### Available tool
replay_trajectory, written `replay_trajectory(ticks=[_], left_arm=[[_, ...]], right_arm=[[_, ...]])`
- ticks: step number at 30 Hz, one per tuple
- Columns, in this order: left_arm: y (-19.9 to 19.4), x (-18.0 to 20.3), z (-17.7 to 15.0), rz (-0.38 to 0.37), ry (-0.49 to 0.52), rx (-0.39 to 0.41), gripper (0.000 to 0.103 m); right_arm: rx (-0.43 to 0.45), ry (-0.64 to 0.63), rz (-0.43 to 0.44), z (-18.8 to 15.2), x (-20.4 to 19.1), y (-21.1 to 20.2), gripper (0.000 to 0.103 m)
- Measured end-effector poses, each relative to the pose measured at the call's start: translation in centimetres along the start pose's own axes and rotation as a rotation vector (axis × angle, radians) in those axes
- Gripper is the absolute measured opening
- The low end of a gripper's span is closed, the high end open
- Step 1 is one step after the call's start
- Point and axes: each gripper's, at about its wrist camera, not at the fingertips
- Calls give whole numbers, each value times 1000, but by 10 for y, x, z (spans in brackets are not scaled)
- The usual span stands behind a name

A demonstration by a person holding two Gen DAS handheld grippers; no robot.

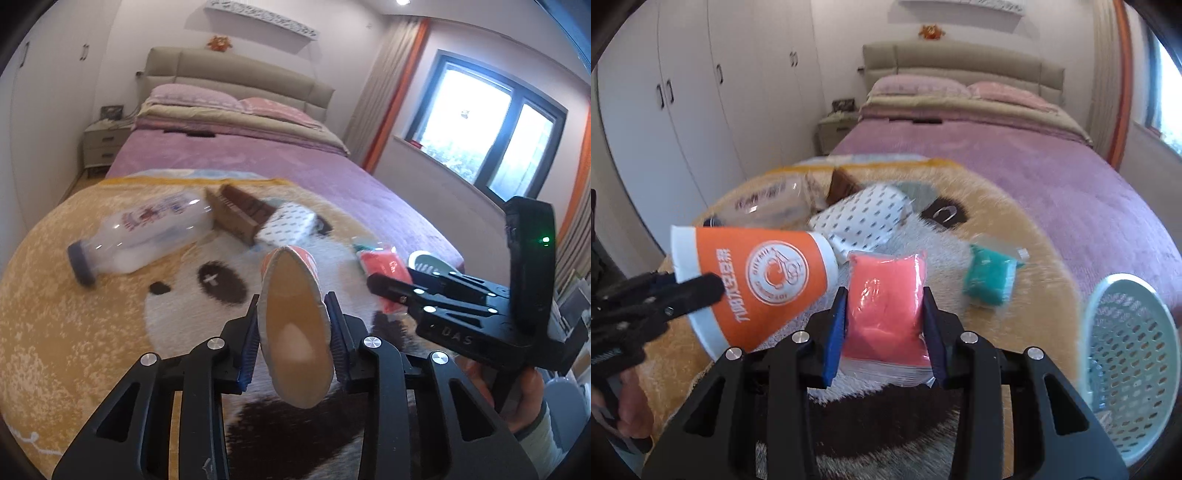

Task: Collect trash
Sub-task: 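Carry cup and pink packet over the teal basket and open both tools to drop them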

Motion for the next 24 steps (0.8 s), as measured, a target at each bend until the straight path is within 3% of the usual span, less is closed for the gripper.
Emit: replay_trajectory(ticks=[13, 24], left_arm=[[25, 97, 41, -145, 159, 50, 32], [91, 175, 70, -271, 248, 22, 32]], right_arm=[[168, 203, -140, 6, 98, -83, 35], [163, 404, -265, -3, 194, -83, 35]])
Point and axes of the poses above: each gripper's, at about its wrist camera, not at the fingertips, and y roughly the way its jaws point, x to its right, z to its top, and after that the axes turned 9 degrees about y, right-handed
